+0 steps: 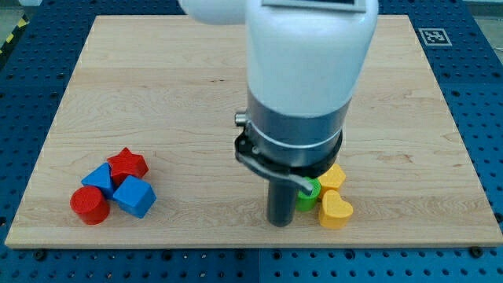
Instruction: Separate the yellow and the green blocks
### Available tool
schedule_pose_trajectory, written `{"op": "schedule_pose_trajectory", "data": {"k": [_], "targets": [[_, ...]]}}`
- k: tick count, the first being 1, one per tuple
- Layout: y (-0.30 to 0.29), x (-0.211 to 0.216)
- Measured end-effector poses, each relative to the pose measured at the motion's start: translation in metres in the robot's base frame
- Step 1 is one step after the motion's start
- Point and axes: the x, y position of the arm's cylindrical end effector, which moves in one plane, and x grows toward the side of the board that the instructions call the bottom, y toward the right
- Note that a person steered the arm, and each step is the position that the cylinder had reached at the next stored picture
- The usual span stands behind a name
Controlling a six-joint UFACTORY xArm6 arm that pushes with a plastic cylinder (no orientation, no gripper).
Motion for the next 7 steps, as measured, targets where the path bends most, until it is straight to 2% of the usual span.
{"op": "schedule_pose_trajectory", "data": {"k": [2, 3, 5, 7], "targets": [[0.022, -0.049], [0.022, -0.054], [0.034, -0.027], [0.096, -0.029]]}}
